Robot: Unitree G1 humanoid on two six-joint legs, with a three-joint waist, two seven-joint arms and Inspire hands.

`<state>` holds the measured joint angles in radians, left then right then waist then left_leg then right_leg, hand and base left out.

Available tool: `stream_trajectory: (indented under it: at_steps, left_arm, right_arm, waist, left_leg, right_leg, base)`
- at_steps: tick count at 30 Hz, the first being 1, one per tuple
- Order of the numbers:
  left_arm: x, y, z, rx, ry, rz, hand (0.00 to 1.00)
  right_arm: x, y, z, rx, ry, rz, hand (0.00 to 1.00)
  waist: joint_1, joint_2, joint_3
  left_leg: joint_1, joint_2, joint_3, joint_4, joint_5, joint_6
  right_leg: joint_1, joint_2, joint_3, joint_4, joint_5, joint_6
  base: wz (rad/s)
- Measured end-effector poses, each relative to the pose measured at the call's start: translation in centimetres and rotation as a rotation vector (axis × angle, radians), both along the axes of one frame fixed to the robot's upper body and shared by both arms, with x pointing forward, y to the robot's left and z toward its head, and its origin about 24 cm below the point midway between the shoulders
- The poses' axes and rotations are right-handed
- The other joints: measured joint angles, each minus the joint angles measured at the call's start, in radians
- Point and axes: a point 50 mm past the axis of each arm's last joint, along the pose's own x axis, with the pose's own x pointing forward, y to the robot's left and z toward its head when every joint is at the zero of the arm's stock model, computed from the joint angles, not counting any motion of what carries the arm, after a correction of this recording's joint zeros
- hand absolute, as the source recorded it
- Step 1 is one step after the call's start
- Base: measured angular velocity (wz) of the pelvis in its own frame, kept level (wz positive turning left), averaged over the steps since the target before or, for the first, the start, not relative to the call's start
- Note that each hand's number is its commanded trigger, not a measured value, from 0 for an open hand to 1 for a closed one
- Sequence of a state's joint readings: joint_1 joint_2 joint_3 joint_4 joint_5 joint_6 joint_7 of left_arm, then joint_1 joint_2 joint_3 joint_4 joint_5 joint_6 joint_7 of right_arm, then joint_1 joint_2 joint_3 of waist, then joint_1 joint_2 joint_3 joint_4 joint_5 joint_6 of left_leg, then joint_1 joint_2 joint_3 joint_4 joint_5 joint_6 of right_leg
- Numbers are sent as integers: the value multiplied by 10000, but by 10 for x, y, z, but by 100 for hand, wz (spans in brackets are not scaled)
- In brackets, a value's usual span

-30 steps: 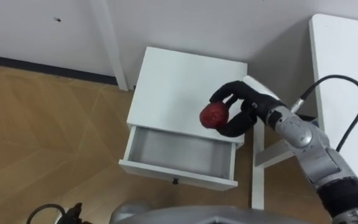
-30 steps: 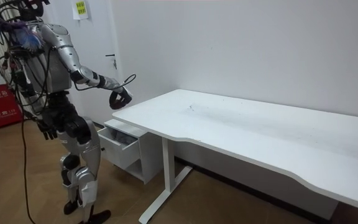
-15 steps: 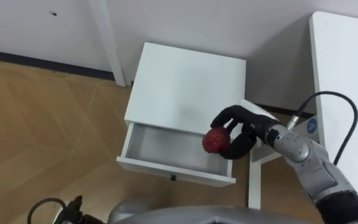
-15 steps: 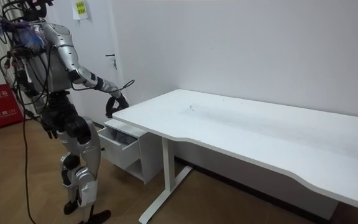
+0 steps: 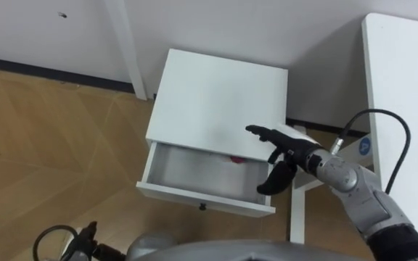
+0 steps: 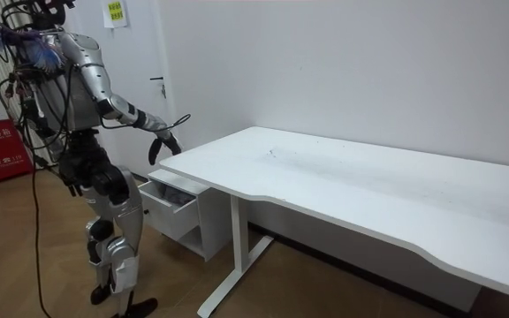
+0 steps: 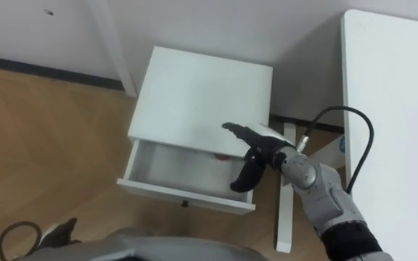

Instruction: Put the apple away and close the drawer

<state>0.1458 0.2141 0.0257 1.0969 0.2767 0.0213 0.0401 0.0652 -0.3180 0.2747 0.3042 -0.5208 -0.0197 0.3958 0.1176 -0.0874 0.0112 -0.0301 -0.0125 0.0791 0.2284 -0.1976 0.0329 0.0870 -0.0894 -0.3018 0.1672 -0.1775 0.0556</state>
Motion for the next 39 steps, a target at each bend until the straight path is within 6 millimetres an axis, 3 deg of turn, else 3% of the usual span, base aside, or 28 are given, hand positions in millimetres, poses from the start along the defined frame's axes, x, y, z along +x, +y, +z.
stream_trajectory:
  at_steps: [12,15,17,19,20,21,22,23,24,25,26,27,28,29,31,32,34,36,38,39]
  left_arm:
    - [-3,-2,-1,-70,22,15,0]
    - [-13,-3,-2,-67,222,217,0]
    - [-23,-7,-4,-39,381,462,0]
    - [-26,-9,-5,7,395,631,0]
    - [-28,-9,-5,-15,399,899,0]
    - [-28,-10,-6,-29,397,961,0]
    - [-26,-11,-6,-66,378,928,0]
    - [-23,-8,-5,-3,321,901,0]
    - [-23,-7,-5,32,350,905,0]
    - [-25,-6,-5,51,454,871,0]
    - [-25,-4,-5,89,476,837,0]
    - [-24,-1,-4,147,480,862,0]
    - [-23,4,-3,273,546,865,0]
    - [-17,7,-2,366,450,833,0]
    - [-12,7,-2,389,450,832,0]
    - [-13,8,-2,407,543,878,0]
    - [-19,8,-2,453,752,923,0]
    - [-29,6,-3,399,976,1008,0]
    - [-47,11,-2,549,1270,1099,0]
    - [-49,12,-1,601,1332,1111,0]
  right_arm:
    - [-1,-3,0,153,-2,-317,0]
    - [-4,-15,-7,497,-62,-1628,0]
    - [-14,-31,-19,723,70,-3287,0]
    - [-23,-46,-30,909,246,-4695,0]
    - [-37,-58,-42,733,628,-5666,0]
    - [-42,-64,-46,600,783,-6122,0]
    - [-54,-78,-54,311,1035,-7081,0]
    - [-68,-88,-59,56,1228,-7921,0]
    - [-75,-93,-61,-1,1304,-8324,0]
    - [-86,-102,-65,-300,1435,-8960,0]
    - [-88,-108,-64,-426,1201,-9387,0]
    - [-87,-109,-64,-282,1078,-9578,0]
    - [-88,-111,-65,-63,1002,-9909,0]
    - [-93,-113,-68,13,1107,-10250,0]
    - [-110,-118,-74,-281,1632,-10742,0]
    - [-123,-117,-79,-533,2177,-10830,0]
    - [-134,-116,-84,-796,2788,-10962,0]
    - [-137,-115,-85,-966,3041,-11008,0]
    - [-139,-114,-86,-932,3200,-11129,0]
    - [-139,-113,-87,-917,3241,-11147,0]
  waist:
    - [-44,89,19]
    - [-110,220,-57]
    - [-388,364,-135]
    - [-573,492,-157]
    - [-678,503,-142]
    - [-735,562,-146]
    - [-903,672,-134]
    - [-1097,657,-89]
    - [-1202,658,-78]
    - [-1404,814,-68]
    - [-1564,1038,-74]
    - [-1556,1047,-46]
    - [-1554,1170,7]
    - [-1692,1382,89]
    - [-1737,1622,121]
    - [-1724,1707,154]
    - [-1718,1659,169]
    - [-1687,1655,131]
    - [-1633,1328,109]
    - [-1630,1223,89]
  left_leg:
    - [-5,-2,4,9,0,0]
    - [58,2,14,0,-9,12]
    - [102,-16,35,78,-28,44]
    - [104,-16,301,164,-72,122]
    - [64,-31,578,323,-138,223]
    - [53,-16,729,373,-171,273]
    - [44,-22,825,432,-230,371]
    - [32,-188,839,545,-307,523]
    - [0,-205,844,739,-388,633]
    - [-100,-151,823,1145,-605,767]
    - [-295,8,821,1567,-789,928]
    - [-436,57,824,1784,-872,971]
    - [-731,285,814,2220,-993,1011]
    - [-998,554,723,2510,-1056,1026]
    - [-1188,846,646,2689,-1081,1049]
    - [-1159,896,623,2718,-1118,1099]
    - [-1177,838,632,2878,-1254,1238]
    - [-1156,717,625,2876,-1287,1112]
    - [-971,230,641,2665,-1276,1115]
    - [-953,121,645,2594,-1271,1106]
  right_leg:
    - [0,-5,-7,3,0,0]
    - [45,-27,-7,8,0,0]
    - [188,-120,-59,44,-3,4]
    - [136,-252,-89,292,-28,46]
    - [-91,-385,-28,921,-145,226]
    - [-353,-485,-3,1510,-225,247]
    - [-1183,-731,51,3276,-250,249]
    - [-2217,-1182,335,5403,15,29]
    - [-2783,-1357,606,6330,403,21]
    - [-3904,-1356,1352,7973,1877,116]
    - [-5206,-1158,1934,9650,3403,103]
    - [-5935,-994,2155,10973,3173,65]
    - [-7275,-610,2288,13906,2342,-78]
    - [-8466,-363,1974,16269,1632,-280]
    - [-9700,-195,1812,18151,976,-286]
    - [-9961,-265,1925,18532,742,-212]
    - [-9757,-509,2228,18219,641,-190]
    - [-8607,-810,2363,16287,634,-124]
    - [-5823,-1181,2219,11033,507,177]
    - [-5108,-1218,2114,9671,462,254]
  base:
    - [0]
    - [2]
    - [21]
    - [13]
    - [6]
    - [13]
    - [14]
    - [17]
    - [6]
    - [-13]
    - [-30]
    - [-54]
    - [-42]
    - [-26]
    - [0]
    - [0]
    - [5]
    - [0]
    - [5]
    - [7]
